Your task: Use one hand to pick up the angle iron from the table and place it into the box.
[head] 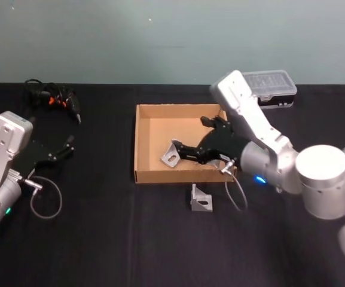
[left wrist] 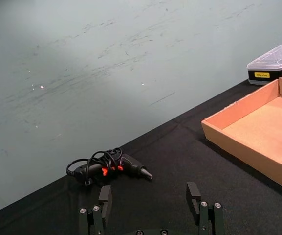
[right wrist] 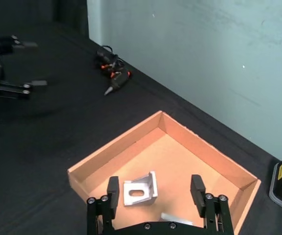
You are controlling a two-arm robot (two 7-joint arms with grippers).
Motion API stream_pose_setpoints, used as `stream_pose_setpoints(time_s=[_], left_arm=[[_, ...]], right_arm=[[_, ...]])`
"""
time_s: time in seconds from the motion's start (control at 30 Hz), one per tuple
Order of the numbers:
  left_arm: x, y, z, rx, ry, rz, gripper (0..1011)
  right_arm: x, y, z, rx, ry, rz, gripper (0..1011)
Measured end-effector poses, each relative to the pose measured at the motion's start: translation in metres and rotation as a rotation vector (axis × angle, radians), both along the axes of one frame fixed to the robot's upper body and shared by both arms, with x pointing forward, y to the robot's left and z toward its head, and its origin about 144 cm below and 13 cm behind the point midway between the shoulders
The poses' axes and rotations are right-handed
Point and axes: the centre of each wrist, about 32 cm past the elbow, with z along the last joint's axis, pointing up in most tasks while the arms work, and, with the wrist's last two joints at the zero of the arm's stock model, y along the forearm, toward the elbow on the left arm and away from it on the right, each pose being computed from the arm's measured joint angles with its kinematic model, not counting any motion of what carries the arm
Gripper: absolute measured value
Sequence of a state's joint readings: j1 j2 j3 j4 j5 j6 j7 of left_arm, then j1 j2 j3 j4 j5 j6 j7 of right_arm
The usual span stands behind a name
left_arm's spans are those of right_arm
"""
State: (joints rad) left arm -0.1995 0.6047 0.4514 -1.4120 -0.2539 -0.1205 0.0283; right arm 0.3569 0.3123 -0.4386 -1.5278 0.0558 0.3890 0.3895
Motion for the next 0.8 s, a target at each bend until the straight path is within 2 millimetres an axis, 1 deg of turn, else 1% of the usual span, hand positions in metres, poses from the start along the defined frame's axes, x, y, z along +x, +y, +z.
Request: stream_pose_setpoints(time_s=[0.03, 0.1, 0.13, 0.2, 0.33, 0.37, 0.4, 0.43, 0.53, 0.57, 0.73, 0.8], left_arm=[[0.0, 0.0, 0.0, 0.0, 0.0, 0.0, 1000], [0.0, 0.0, 0.0, 0.0, 0.0, 0.0, 1000], [0.0, 0.0, 0.0, 0.0, 0.0, 0.0, 1000], [0.0, 0.0, 0.0, 0.0, 0.0, 0.0, 1000], [0.0, 0.0, 0.0, 0.0, 0.0, 0.0, 1000], [0.0, 0.0, 0.0, 0.0, 0.0, 0.0, 1000], [0.0, 0.0, 0.0, 0.0, 0.0, 0.0, 1000], [0.0, 0.0, 0.0, 0.0, 0.0, 0.0, 1000], [0.0, 0.0, 0.0, 0.0, 0.0, 0.0, 1000], [0.0, 0.0, 0.0, 0.0, 0.0, 0.0, 1000], [0.0, 0.0, 0.0, 0.0, 0.0, 0.0, 1000], [0.0, 0.0, 0.0, 0.0, 0.0, 0.0, 1000]], right_arm=[[0.0, 0.0, 0.0, 0.0, 0.0, 0.0, 915], [-0.013, -0.007, 0.005, 0.011, -0.01, 0.009, 982], [-0.017, -0.008, 0.006, 0.013, -0.012, 0.011, 1000], [-0.023, -0.011, 0.008, 0.018, -0.016, 0.013, 1003], [-0.044, -0.021, 0.013, 0.032, -0.026, 0.02, 1003], [-0.047, -0.022, 0.013, 0.035, -0.027, 0.019, 1003], [-0.054, -0.026, 0.014, 0.04, -0.028, 0.019, 1002], [-0.054, -0.026, 0.014, 0.04, -0.028, 0.019, 1003], [-0.069, -0.033, 0.013, 0.044, -0.028, 0.011, 1003], [-0.069, -0.033, 0.013, 0.044, -0.028, 0.011, 1003], [-0.088, -0.042, 0.011, 0.042, -0.013, 0.008, 1002], [-0.091, -0.043, 0.009, 0.043, 0.0, 0.007, 1003]])
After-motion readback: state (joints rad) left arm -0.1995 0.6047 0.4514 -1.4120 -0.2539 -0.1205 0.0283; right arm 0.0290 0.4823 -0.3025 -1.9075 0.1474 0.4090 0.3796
